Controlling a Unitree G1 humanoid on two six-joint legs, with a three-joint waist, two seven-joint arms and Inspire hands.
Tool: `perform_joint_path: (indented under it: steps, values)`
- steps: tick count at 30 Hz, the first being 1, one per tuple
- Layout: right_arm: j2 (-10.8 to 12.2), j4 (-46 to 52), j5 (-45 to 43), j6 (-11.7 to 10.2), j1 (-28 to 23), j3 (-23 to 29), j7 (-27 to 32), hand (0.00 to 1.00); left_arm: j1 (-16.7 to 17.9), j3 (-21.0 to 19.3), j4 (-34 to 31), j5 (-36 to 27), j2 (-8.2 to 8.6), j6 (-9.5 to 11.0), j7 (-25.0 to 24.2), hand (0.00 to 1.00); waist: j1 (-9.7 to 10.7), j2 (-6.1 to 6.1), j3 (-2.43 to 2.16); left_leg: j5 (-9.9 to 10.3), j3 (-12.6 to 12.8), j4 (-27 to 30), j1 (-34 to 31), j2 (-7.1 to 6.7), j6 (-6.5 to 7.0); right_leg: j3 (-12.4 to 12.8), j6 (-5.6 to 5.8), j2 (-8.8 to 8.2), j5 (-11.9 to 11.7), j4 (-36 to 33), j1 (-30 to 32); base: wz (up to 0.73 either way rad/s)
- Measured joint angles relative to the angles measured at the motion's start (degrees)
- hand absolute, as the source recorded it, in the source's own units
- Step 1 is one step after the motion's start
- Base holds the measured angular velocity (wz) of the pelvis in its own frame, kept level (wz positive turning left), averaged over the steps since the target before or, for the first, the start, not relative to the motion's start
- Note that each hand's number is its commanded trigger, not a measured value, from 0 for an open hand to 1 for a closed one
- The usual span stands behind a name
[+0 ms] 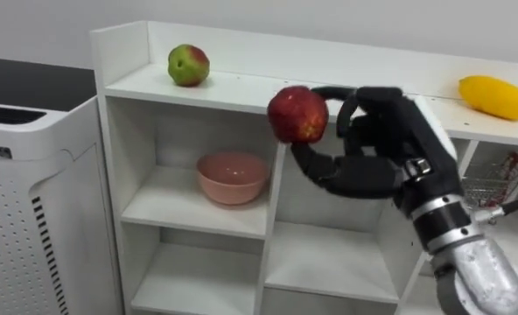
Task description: Arrange fruit in the closet
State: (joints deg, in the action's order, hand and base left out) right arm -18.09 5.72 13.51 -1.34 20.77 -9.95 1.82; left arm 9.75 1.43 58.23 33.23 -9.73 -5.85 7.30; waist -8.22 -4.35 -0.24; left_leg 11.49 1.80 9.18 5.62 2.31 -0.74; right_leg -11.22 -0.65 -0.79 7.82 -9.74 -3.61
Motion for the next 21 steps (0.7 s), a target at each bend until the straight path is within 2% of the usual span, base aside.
perform_joint_path:
  steps: [3,8,10,14,17,19,21]
  values:
    - [0.32,-2.33,1.77,0.02,-2.06,-1.15,-1.48,1.0,0.06,0.21,1.59,0.02,0.04,-0.06,0.13,0.0,-0.11,0.24,0.16,0.02,-0.02,0.07,-0.08,-0.03,0.03,-0.04,-0.01,-0.04,-0.01,0.0,0.0,0.01]
    - [2.46,-12.05,7.66,-0.6,-2.73,-1.29,-1.16,1.0,-1.13,1.96,3.9,-3.2,-0.03,0.17,1.13,0.0,0.13,0.94,0.4,0.04,-0.17,1.38,-2.65,-0.02,0.05,-0.74,-0.15,-0.23,-0.28,-0.17,1.71,0.07]
    - [3.19,-18.66,11.39,-0.65,-2.69,-0.9,-0.54,1.0,-1.77,2.74,4.24,-4.22,0.05,0.17,1.2,0.0,0.2,1.6,0.42,0.04,-0.28,2.57,-5.37,-0.06,0.06,-1.28,-0.17,-0.54,-0.34,-1.0,4.03,0.12]
    - [4.86,-28.92,17.29,-1.09,-2.62,0.21,1.31,1.0,-2.65,3.83,4.88,-4.35,0.38,0.15,1.32,0.0,-0.15,2.8,1.04,-0.01,-0.13,4.3,-9.48,-0.16,0.12,-1.57,-0.23,-0.96,-0.38,-3.0,8.29,-0.01]
    - [5.4,-37.38,25.63,-1.12,-2.23,0.32,1.02,1.0,-3.62,4.55,6.17,-6.53,0.51,0.28,1.31,0.0,0.0,4.3,1.09,-0.07,-0.24,6.86,-14.54,-0.29,0.2,-1.85,-0.4,-1.48,-0.44,-5.01,13.31,0.0]
    - [5.4,-40.21,29.56,-1.14,-1.55,0.39,0.93,1.0,-3.99,5.01,6.23,-7.66,0.58,0.36,1.32,0.0,0.01,4.67,1.15,-0.19,-0.14,7.82,-16.75,-0.5,0.34,-1.77,-0.56,-1.87,-0.32,-6.44,15.93,-0.04]
    - [5.56,-42.88,34.39,-1.17,-0.82,0.96,0.41,1.0,-4.26,5.8,6.52,-9.08,0.73,0.53,1.22,0.0,0.02,4.83,1.46,-0.38,-0.01,8.57,-18.48,-0.86,0.53,-1.9,-0.7,-2.49,-0.06,-8.21,18.3,-0.02]
